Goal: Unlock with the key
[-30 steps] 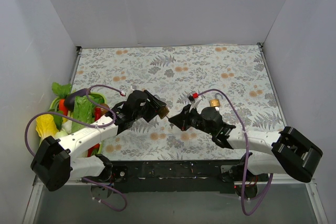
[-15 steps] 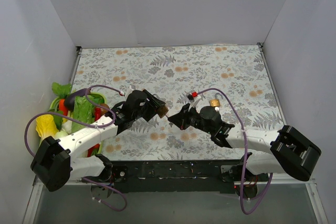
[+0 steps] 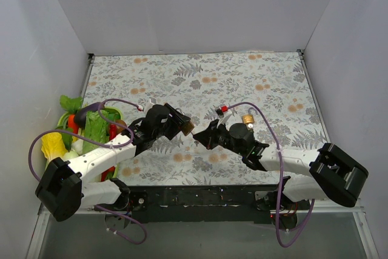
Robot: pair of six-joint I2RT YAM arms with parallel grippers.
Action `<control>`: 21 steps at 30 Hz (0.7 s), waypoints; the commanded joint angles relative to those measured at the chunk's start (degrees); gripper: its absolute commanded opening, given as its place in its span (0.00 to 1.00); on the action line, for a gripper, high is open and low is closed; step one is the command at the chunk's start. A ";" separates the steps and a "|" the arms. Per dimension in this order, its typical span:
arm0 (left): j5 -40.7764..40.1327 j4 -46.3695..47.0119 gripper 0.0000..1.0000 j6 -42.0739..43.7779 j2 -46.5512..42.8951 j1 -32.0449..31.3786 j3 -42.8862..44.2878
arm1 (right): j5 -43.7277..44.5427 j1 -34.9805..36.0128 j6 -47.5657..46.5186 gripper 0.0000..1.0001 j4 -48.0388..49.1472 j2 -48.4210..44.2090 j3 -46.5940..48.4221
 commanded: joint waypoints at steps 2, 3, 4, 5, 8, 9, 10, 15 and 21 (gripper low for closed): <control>2.41 4.28 0.00 -20.19 -1.83 -0.49 -0.41 | 4.30 0.38 0.17 0.01 4.58 0.18 3.65; 2.49 4.63 0.00 -20.28 -1.83 -0.49 -0.59 | 4.56 0.38 0.09 0.01 4.58 0.36 3.74; 2.58 4.72 0.00 -20.28 -1.74 -0.58 -0.59 | 4.56 0.47 0.17 0.01 4.50 0.36 3.83; 2.50 4.73 0.00 -20.45 -1.65 -0.58 -0.68 | 4.91 0.56 0.35 0.01 4.32 0.27 4.01; 2.67 5.16 0.00 -20.46 -1.65 -0.67 -0.77 | 4.91 0.65 0.35 0.01 4.41 0.62 4.10; 2.76 5.34 0.00 -20.46 -1.57 -0.75 -0.77 | 5.08 0.65 0.35 0.01 4.41 0.62 4.18; 2.76 5.43 0.00 -20.63 -1.57 -0.76 -0.85 | 5.17 0.65 0.44 0.01 4.41 0.71 4.18; 2.58 5.87 0.00 -20.98 -1.39 -1.19 -0.86 | 5.96 0.82 0.35 0.01 4.41 0.71 4.36; 1.79 6.13 0.00 -21.77 -0.95 -2.16 -0.77 | 7.37 1.09 0.26 0.01 4.67 0.97 4.53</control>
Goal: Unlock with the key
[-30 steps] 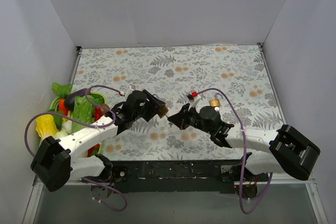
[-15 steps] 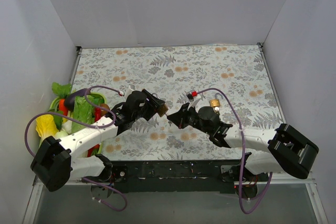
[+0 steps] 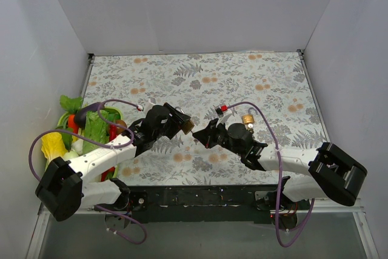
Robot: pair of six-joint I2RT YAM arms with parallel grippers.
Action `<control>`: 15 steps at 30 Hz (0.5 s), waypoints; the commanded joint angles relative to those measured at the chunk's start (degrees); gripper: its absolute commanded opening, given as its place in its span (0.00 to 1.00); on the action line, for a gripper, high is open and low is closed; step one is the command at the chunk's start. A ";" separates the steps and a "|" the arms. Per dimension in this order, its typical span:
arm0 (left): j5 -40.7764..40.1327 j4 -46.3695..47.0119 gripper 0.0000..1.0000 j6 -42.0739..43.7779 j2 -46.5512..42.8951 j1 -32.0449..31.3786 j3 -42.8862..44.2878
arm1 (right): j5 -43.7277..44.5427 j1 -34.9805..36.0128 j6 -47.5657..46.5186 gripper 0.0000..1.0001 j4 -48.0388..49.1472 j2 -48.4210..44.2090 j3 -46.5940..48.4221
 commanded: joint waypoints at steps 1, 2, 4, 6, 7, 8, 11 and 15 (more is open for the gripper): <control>3.06 3.46 0.00 -21.93 -0.84 -2.23 0.22 | 4.09 0.17 -0.31 0.01 4.91 0.34 3.51; 3.06 3.55 0.00 -21.84 -0.75 -2.40 0.39 | 4.18 0.17 -0.39 0.01 5.00 0.60 3.59; 3.15 3.73 0.00 -21.93 -0.40 -2.58 0.57 | 4.44 0.26 -0.48 0.01 5.00 0.78 3.59; 3.15 3.99 0.00 -21.93 -0.14 -3.02 0.74 | 4.79 0.34 -0.66 0.01 4.91 0.78 3.60; 3.06 4.08 0.00 -21.93 0.04 -3.11 0.83 | 4.88 0.43 -0.66 0.01 4.83 0.87 3.60; 3.15 4.17 0.00 -22.10 0.39 -3.37 0.83 | 4.97 0.43 -0.75 0.01 4.82 0.69 3.60; 3.41 4.87 0.00 -22.10 0.83 -3.90 0.83 | 5.41 0.52 -1.10 0.01 4.56 0.52 3.51; 3.41 5.57 0.00 -22.28 1.18 -4.51 1.01 | 6.64 0.43 -1.36 0.01 4.39 -0.01 3.25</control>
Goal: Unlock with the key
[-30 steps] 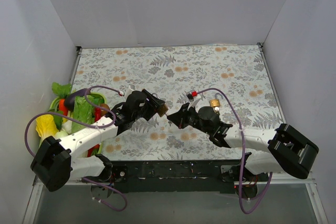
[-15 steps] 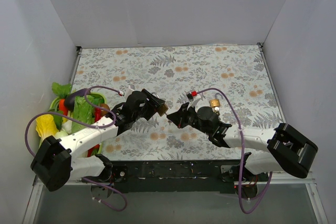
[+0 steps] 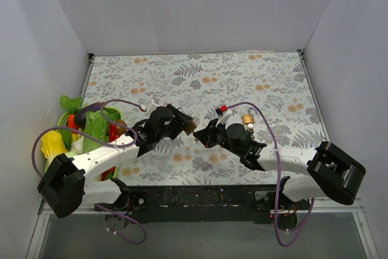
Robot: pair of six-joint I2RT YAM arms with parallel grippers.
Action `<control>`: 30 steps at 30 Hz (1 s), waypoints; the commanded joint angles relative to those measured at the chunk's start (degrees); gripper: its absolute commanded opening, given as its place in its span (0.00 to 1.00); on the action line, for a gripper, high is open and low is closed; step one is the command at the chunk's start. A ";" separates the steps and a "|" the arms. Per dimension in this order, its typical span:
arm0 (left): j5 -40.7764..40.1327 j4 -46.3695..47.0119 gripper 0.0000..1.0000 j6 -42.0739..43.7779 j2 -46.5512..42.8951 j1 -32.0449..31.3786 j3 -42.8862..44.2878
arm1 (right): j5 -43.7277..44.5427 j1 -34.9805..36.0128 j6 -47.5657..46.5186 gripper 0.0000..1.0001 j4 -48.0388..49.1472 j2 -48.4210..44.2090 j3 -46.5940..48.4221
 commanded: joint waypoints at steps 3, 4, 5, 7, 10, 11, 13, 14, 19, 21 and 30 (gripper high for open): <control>5.05 4.15 0.00 -22.37 -0.44 -3.14 1.10 | 4.41 -0.05 -1.67 0.01 4.34 -0.58 3.18; 4.96 4.24 0.00 -22.54 -0.44 -3.23 1.10 | 4.50 -0.05 -1.76 0.01 4.34 -0.58 3.18; 4.96 4.33 0.00 -22.54 -0.44 -3.40 1.18 | 4.68 -0.05 -1.76 0.01 4.34 -0.67 3.00; 4.96 4.51 0.00 -22.55 -0.52 -3.58 1.27 | 5.12 -0.05 -1.76 0.01 4.16 -0.75 2.83; 4.96 4.51 0.00 -22.72 -0.79 -3.75 1.10 | 5.64 0.04 -1.85 0.01 3.81 -1.02 2.65; 4.96 4.51 0.00 -22.63 -0.79 -3.84 1.18 | 5.91 -0.05 -1.93 0.01 3.81 -1.11 2.65; 4.79 4.59 0.00 -22.72 -0.87 -3.93 1.27 | 6.61 -0.05 -2.20 0.01 3.81 -1.28 2.39; 4.79 4.68 0.00 -22.72 -0.79 -4.19 1.36 | 6.87 0.04 -2.37 0.01 3.81 -1.19 2.30; 4.79 5.12 0.00 -23.07 -0.09 -5.16 1.62 | 8.02 -0.05 -4.48 0.01 3.72 -0.84 2.65; 4.79 5.38 0.00 -23.16 0.35 -5.60 1.71 | 8.37 -0.05 -5.80 0.01 4.16 -0.84 2.56; 4.88 7.67 0.00 -23.51 0.97 -6.39 1.36 | 6.88 -0.05 -5.45 0.01 6.19 -1.11 1.95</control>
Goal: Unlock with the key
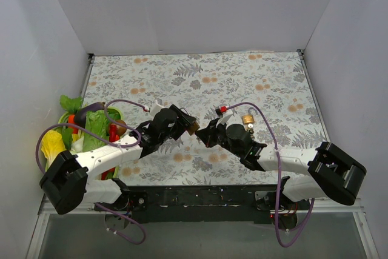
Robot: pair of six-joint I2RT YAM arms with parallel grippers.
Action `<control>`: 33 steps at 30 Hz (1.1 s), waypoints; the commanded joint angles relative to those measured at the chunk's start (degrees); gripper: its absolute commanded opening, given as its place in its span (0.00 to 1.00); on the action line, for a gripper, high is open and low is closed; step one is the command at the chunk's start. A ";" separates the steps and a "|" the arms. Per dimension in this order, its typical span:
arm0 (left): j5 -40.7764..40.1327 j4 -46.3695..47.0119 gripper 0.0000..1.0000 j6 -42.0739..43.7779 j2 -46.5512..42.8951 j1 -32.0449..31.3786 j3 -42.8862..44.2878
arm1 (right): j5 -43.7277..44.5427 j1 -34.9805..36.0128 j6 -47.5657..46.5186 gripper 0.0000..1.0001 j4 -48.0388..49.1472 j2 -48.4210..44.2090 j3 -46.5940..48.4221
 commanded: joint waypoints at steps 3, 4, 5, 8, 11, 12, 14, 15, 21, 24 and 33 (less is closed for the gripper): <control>7.35 4.96 0.00 -23.55 -1.06 -3.59 1.60 | 4.95 -0.64 -1.98 0.01 6.36 -0.45 2.50; 7.34 4.96 0.00 -23.55 -0.98 -3.68 1.69 | 5.13 -0.64 -2.15 0.01 5.92 -0.36 2.58; 7.34 4.96 0.00 -23.47 -0.89 -3.77 1.69 | 5.14 -0.81 -2.33 0.01 5.74 -0.27 3.02; 6.47 4.52 0.00 -23.64 -1.76 -3.77 1.16 | 4.87 -0.73 -2.42 0.01 3.73 -0.97 3.55; 3.40 0.94 0.00 -23.38 -3.69 -3.68 1.42 | 4.43 -0.73 -1.98 0.01 1.44 -2.55 3.29; 2.52 -0.13 0.00 -22.68 -4.05 -3.68 2.12 | 4.43 -0.73 -1.89 0.01 1.09 -2.99 2.59; 0.49 -2.93 0.00 -21.97 -4.66 -3.68 3.00 | 4.08 -0.73 -1.54 0.01 0.56 -4.39 1.71; 0.05 -3.47 0.00 -21.54 -5.01 -3.68 3.27 | 3.56 -0.81 -1.45 0.01 0.47 -4.75 1.01; -0.39 -3.92 0.00 -21.36 -5.02 -3.68 3.80 | 1.36 -0.64 -0.75 0.05 0.12 -5.19 0.57; -0.39 -3.83 0.00 -21.27 -4.84 -3.68 3.97 | 0.66 -0.64 -0.66 0.12 0.03 -5.11 0.65; -0.83 -4.27 0.00 -21.18 -5.19 -3.68 3.80 | -0.14 -0.29 -0.31 0.26 -0.06 -6.07 -1.19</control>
